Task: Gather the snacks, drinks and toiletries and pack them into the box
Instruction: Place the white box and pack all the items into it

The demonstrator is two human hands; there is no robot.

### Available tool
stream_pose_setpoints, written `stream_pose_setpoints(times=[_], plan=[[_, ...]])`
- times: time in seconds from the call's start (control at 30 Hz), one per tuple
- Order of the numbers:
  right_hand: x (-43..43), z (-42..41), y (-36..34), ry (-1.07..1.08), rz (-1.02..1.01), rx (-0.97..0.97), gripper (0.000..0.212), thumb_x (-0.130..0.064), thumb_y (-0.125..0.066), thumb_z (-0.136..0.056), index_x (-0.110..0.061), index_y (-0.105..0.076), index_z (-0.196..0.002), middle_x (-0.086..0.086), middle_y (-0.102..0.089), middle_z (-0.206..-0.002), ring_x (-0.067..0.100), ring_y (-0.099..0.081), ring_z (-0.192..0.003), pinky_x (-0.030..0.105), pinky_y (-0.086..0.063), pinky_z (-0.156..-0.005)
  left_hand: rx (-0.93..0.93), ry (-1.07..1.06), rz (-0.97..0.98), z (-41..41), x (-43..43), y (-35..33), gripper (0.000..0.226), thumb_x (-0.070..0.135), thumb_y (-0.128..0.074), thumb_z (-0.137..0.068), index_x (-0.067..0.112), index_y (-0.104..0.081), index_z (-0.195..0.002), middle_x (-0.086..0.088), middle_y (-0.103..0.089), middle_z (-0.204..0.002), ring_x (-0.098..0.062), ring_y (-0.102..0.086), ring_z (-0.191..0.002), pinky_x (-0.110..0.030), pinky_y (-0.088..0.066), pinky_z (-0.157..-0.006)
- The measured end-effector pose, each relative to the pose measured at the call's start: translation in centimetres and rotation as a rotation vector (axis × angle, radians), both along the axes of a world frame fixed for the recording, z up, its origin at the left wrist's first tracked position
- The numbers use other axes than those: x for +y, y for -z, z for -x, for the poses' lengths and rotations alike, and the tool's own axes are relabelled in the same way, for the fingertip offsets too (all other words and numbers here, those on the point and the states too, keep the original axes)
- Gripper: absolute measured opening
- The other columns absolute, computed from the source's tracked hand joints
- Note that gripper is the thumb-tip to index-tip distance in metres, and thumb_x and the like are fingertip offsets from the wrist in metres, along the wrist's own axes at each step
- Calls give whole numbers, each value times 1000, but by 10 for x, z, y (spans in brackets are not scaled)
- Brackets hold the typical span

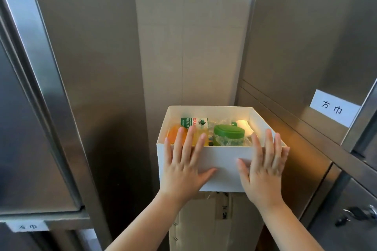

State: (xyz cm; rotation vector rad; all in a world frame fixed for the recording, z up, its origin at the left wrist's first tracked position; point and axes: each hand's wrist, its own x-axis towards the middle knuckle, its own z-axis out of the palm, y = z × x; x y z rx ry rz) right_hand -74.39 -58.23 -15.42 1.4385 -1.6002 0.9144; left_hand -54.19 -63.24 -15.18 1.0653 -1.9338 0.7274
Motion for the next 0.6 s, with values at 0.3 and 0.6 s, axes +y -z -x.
stream_pose_setpoints(times=[0.3,0.6], plan=[[-56,6,-9,89,-202,12,70,-55,-34,-92,-4,-36,-140,26,-22,-152,41,-13,-142,58,-16,-113,-80,-67,-121,9,-50,-5,88,69,-35,-82,17,-8,-149,-13,-16,-152,-34,-16,-140,-54,-3,-114],[-120,19,-16,124,-297,-9,74,-63,-25,-91,-9,-32,-141,23,-22,-152,38,-14,-143,54,-11,-115,-102,-84,-222,26,-113,-12,89,69,-42,-79,17,-15,-146,-12,-19,-149,-36,-16,-138,-54,1,-113]])
